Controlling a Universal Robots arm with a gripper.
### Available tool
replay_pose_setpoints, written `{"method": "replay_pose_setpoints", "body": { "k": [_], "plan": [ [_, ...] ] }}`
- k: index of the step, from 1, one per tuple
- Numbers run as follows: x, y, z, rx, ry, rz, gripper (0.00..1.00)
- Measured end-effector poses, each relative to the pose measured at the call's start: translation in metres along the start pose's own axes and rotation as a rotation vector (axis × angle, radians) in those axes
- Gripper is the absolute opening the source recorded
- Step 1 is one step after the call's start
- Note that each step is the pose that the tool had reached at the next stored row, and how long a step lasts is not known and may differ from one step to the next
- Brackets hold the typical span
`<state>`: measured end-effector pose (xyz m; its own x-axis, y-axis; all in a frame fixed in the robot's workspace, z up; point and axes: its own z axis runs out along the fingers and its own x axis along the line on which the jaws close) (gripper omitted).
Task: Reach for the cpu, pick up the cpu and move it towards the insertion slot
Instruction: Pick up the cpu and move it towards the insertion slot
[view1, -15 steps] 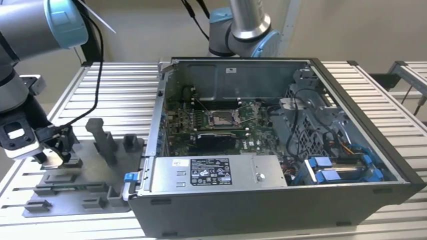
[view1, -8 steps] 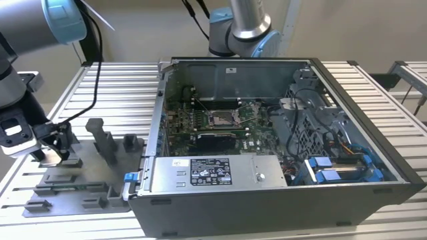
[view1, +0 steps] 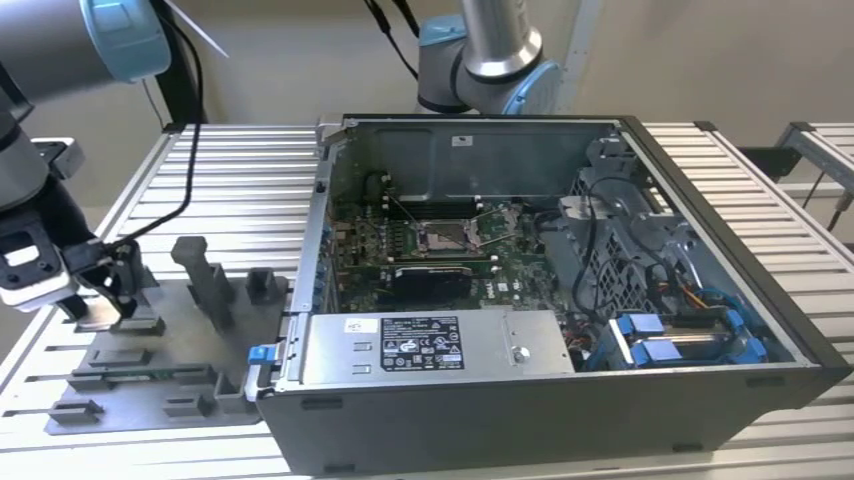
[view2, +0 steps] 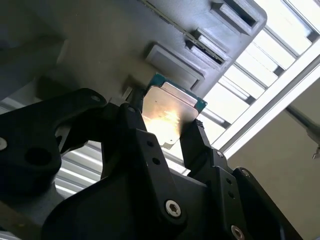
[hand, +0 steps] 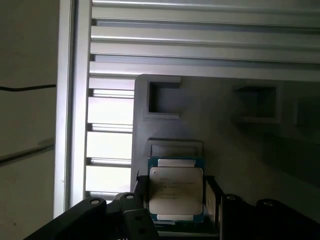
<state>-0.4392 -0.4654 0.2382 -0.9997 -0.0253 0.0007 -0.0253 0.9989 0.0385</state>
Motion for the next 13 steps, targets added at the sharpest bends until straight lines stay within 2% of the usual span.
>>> {"method": "replay_pose_setpoints", "body": {
  "k": [8, 13],
  "plan": [
    [0.0, 0.0002, -0.0052, 0.0, 0.0, 0.0, 0.0],
    [0.0, 0.0004, -0.0119, 0.0, 0.0001, 0.0, 0.0]
  ]
}}
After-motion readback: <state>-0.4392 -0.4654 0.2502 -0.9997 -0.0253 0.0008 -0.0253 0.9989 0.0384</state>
